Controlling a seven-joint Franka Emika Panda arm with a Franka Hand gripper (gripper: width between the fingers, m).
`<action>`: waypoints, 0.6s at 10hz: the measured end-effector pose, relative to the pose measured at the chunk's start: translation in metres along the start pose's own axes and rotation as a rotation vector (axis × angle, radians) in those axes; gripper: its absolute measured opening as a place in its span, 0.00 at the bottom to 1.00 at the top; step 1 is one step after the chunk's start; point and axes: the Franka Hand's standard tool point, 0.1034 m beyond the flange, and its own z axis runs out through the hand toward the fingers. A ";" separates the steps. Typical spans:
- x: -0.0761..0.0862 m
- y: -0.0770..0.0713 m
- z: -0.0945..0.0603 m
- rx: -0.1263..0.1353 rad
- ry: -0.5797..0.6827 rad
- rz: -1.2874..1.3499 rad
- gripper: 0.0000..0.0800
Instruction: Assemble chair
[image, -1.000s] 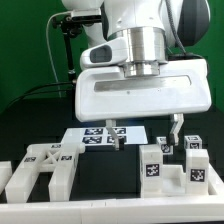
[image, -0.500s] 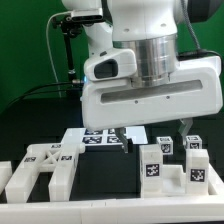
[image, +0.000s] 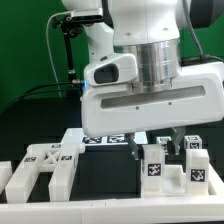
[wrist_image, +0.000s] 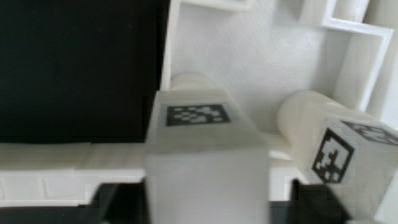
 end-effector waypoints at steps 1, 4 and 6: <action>0.000 0.000 0.000 0.000 0.000 0.000 0.36; 0.000 0.000 0.000 0.001 0.000 0.007 0.36; 0.002 -0.001 0.001 -0.001 0.019 0.105 0.36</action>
Offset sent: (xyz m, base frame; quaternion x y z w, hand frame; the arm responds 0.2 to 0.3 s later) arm 0.0000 0.0000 0.0000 0.0000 0.0000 0.0000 1.0000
